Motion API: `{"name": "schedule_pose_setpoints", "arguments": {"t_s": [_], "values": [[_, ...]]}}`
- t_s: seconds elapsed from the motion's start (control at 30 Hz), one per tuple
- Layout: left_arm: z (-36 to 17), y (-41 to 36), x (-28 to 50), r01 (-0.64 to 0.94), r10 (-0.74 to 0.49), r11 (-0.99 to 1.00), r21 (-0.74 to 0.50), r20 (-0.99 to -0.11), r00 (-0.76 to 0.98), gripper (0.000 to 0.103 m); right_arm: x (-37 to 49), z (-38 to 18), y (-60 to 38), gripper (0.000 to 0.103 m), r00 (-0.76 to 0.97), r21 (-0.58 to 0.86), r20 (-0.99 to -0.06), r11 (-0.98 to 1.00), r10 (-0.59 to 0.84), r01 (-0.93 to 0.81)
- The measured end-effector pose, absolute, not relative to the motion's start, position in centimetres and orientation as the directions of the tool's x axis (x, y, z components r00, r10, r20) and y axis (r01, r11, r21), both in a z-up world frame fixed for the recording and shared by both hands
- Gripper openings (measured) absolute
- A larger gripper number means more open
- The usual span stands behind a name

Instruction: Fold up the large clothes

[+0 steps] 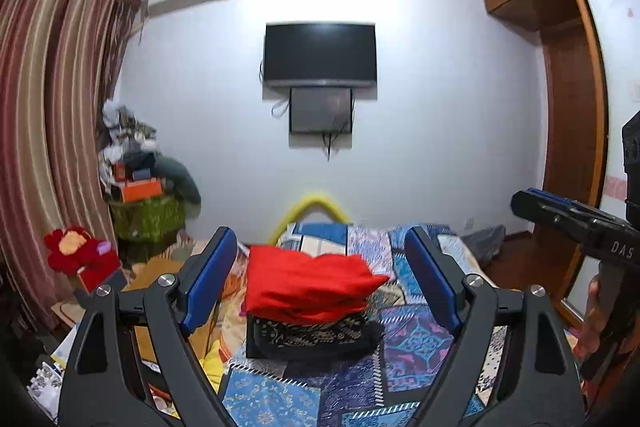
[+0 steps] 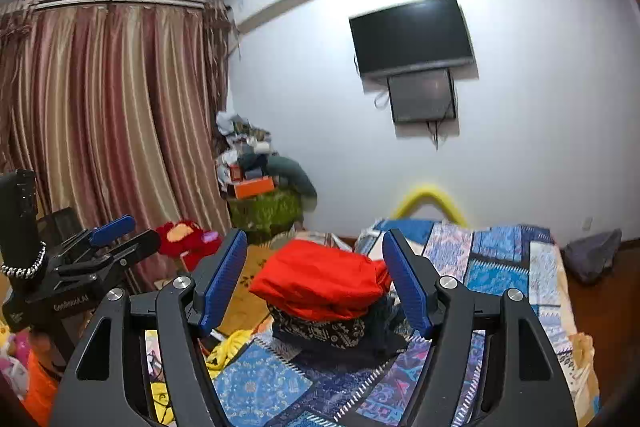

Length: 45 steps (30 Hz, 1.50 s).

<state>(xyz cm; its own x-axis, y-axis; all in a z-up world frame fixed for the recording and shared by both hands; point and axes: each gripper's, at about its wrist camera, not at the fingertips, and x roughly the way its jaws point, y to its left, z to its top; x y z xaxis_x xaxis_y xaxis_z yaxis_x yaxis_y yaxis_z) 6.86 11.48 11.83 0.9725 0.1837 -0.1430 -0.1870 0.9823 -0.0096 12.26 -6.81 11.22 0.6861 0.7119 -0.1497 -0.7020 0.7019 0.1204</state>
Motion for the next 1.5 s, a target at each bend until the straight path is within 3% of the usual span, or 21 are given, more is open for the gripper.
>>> {"name": "schedule_pose_setpoints", "arguments": {"t_s": [0.2, 0.27, 0.3, 0.47, 1.5], "values": [[10.8, 10.2, 3.6, -0.219, 0.216, 0.975, -0.039, -0.062, 0.974, 0.086, 10.1, 10.1, -6.3, 0.082, 0.731, 0.058, -0.108, 0.739, 0.673, -0.672], [10.3, 10.1, 3.4, -0.239, 0.237, 0.970, -0.040, -0.053, 0.970, 0.093, 10.0, 9.7, -6.1, 0.102, 0.747, 0.050, -0.108, 0.754, 0.656, -0.655], [10.0, 10.3, 3.2, -0.251, 0.248, 0.967, -0.052, -0.051, 0.967, 0.099, 10.0, 9.5, -5.9, 0.103, 0.756, 0.050, -0.101, 0.762, 0.647, -0.645], [9.1, 11.4, 3.1, -0.262, 0.253, 0.957, -0.125, -0.086, 0.964, 0.102, 10.9, 8.9, -5.6, 0.103, 0.758, 0.075, -0.138, 0.770, 0.638, -0.634], [6.8, 11.8, 4.5, -0.287, 0.267, 0.950, -0.121, -0.156, 0.951, 0.102, 9.5, 8.2, -5.9, 0.103, 0.777, 0.065, -0.168, 0.793, 0.607, -0.605]]}}
